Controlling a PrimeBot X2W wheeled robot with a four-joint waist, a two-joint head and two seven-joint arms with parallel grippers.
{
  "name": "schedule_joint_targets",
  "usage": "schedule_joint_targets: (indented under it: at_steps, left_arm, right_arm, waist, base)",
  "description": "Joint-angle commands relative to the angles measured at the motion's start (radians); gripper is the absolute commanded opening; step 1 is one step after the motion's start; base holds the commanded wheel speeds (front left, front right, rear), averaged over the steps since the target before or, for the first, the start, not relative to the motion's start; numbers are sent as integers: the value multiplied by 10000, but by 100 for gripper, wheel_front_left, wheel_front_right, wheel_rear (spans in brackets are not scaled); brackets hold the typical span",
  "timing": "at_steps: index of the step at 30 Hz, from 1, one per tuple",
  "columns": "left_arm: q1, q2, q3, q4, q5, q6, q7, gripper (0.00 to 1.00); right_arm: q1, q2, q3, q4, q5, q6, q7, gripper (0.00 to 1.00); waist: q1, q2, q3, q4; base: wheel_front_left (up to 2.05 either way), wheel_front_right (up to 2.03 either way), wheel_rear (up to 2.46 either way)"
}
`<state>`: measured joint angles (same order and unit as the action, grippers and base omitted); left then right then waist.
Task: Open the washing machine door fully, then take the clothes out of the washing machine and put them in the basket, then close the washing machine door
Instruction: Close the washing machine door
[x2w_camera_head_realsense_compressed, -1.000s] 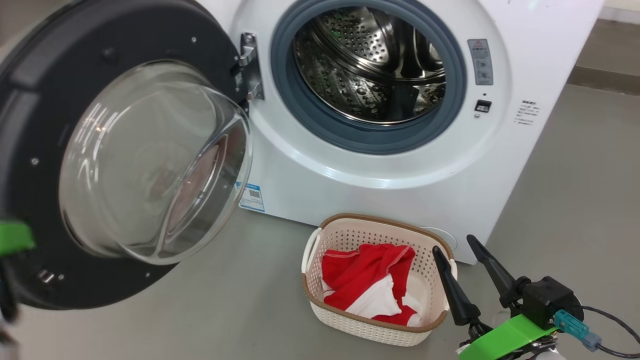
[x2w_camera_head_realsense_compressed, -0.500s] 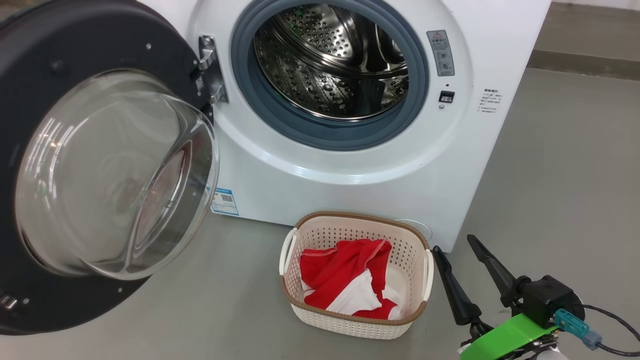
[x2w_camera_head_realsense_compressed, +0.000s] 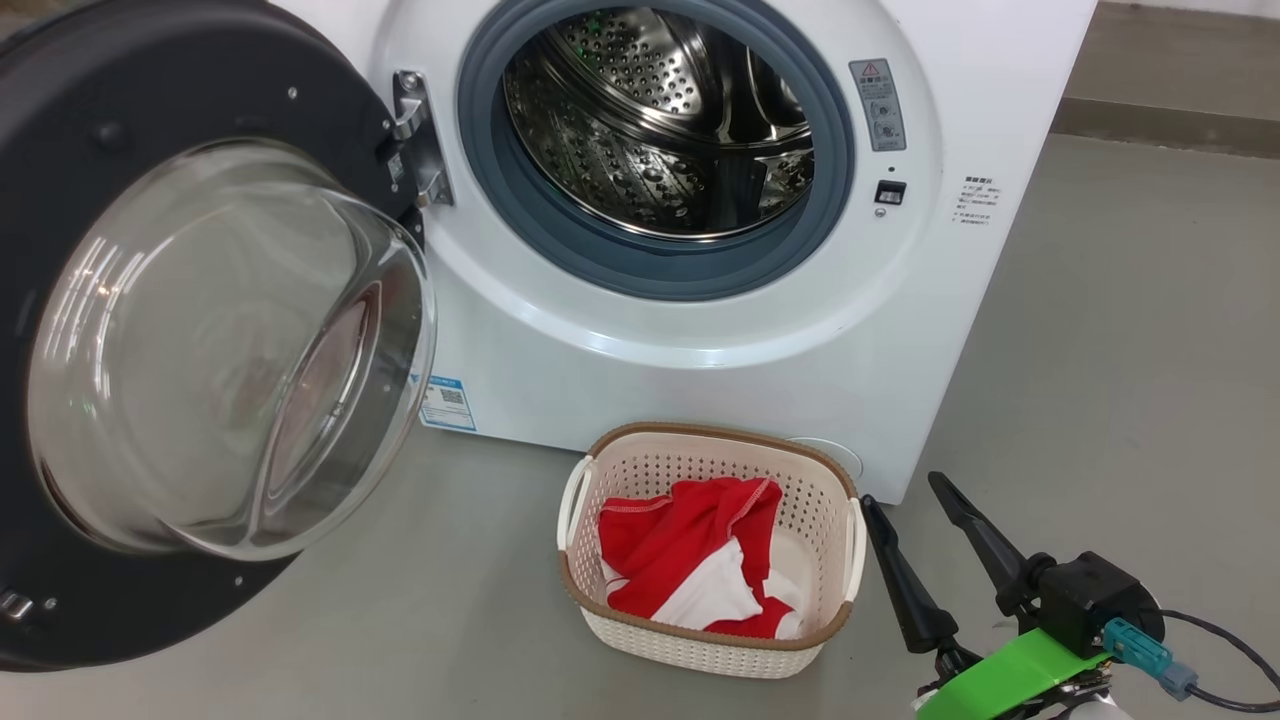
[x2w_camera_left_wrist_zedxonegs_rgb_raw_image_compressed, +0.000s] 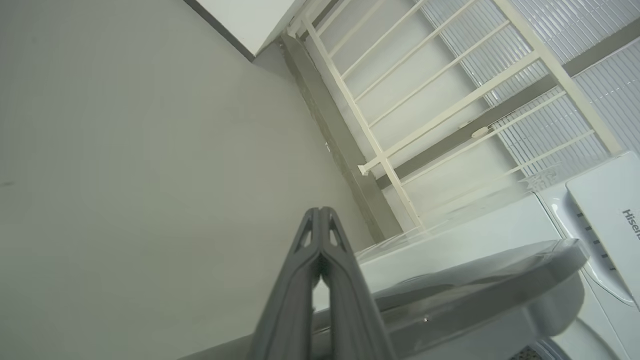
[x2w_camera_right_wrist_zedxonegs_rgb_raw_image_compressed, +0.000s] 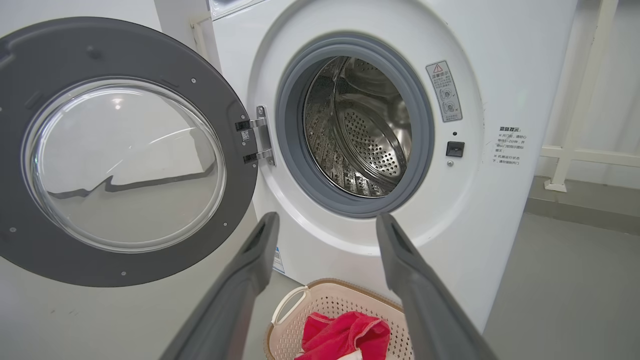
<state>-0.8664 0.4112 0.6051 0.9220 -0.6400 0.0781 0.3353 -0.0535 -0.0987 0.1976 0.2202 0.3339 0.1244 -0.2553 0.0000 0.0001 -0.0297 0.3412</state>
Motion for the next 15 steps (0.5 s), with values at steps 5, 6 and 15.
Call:
schedule_joint_targets:
  at_steps: [5, 6, 15]
  left_arm:
    - [-54, 258, 506, -409, -895, -312, 1329, 0]
    - [-16, 217, 564, -472, -1003, -340, 1461, 0]
    - [443, -48, 637, -1092, -1387, -419, 2322, 0]
  right_arm:
    - [-376, -130, 183, -233, 81, 63, -65, 100]
    - [-357, -132, 183, -237, 88, 63, -65, 100]
    - [-314, -122, 210, -250, 119, 63, -65, 100]
  waist:
    - [0, -1, -41, -22]
    - [0, -1, -48, -25]
    - [0, -1, -58, -70]
  base:
    - [0, 0, 0]
    - [0, 0, 0]
    - [0, 0, 0]
